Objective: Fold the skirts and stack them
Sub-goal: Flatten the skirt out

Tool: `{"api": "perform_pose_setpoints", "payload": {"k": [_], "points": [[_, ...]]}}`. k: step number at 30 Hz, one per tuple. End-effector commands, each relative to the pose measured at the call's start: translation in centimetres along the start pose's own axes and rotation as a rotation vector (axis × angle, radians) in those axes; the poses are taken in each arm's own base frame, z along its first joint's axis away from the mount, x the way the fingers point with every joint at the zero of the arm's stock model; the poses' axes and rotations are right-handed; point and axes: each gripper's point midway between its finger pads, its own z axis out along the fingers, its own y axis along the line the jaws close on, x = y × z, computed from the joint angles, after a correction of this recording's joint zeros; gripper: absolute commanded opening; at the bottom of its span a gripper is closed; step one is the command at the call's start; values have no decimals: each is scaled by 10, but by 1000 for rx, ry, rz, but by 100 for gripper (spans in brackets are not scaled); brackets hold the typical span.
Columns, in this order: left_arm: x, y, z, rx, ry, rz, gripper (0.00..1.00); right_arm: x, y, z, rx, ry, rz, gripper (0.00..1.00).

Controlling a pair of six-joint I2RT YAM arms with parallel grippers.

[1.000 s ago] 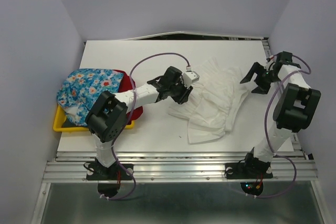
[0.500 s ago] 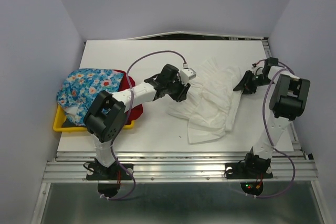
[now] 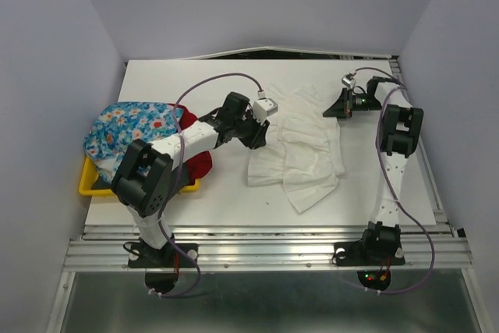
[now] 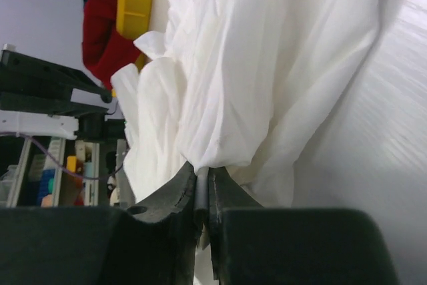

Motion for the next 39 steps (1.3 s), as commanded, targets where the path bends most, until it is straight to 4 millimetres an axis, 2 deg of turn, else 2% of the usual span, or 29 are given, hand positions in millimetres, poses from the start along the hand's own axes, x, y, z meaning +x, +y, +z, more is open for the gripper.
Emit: {"api": "perform_pose_setpoints", "payload": {"k": [1,2,3,4,5,6,7,8,10,12,14,15,16,17,18,19,20,21,23,24,27,31,33,34,39], "points": [[1,7,1,-53,45,107,35,32,-16,-15,119,74,39,14],[4,4,4,-57,59,132,35,31,-26,-20,160,65,16,27],[9,6,5,-79,81,153,36,39,-32,-24,232,89,26,34],[12,4,7,-88,93,177,37,38,-36,-27,273,86,16,39],[14,-2,9,-85,101,223,37,29,-43,-29,319,64,-20,50],[20,-2,10,-100,120,239,37,22,-39,-34,352,51,-42,54],[21,-5,10,-102,123,257,38,17,-45,-39,413,45,-31,59],[21,-13,12,-94,128,295,38,7,-50,-43,453,30,-63,71],[23,-17,11,-117,135,332,39,-13,-57,-54,548,14,-88,79],[24,-22,8,-129,136,371,39,-27,-56,-63,607,3,-123,80],[20,-24,2,-136,123,399,41,-42,-40,-77,677,-23,-182,81],[26,-22,-2,-140,140,428,41,-44,-31,-82,691,-26,-208,81],[25,-23,-7,-136,141,457,43,-46,-10,-90,713,-36,-263,82],[29,-24,-10,-127,155,485,44,-44,1,-94,727,-33,-305,83],[36,-24,-16,-106,182,546,46,-41,12,-99,738,-23,-350,84],[45,-27,-17,-86,208,541,48,-36,23,-103,753,-10,-393,90],[45,-28,-22,-67,213,603,52,-23,39,-107,784,22,-467,97],[49,-28,-24,-58,221,620,52,-15,44,-112,808,39,-506,100],[51,-32,-27,-35,216,639,53,2,47,-120,865,102,-587,100],[49,-37,-27,-12,202,638,53,20,53,-122,878,122,-590,100],[42,-45,-23,8,163,619,54,44,52,-127,916,195,-611,100],[37,-54,-4,13,129,679,55,93,60,-119,830,298,-550,92],[35,-56,4,13,115,706,55,111,68,-111,758,349,-623,90],[33,-57,7,25,107,711,55,116,70,-112,755,356,-671,90],[32,-61,16,86,66,661,56,125,69,-124,834,440,-1245,94]]}}
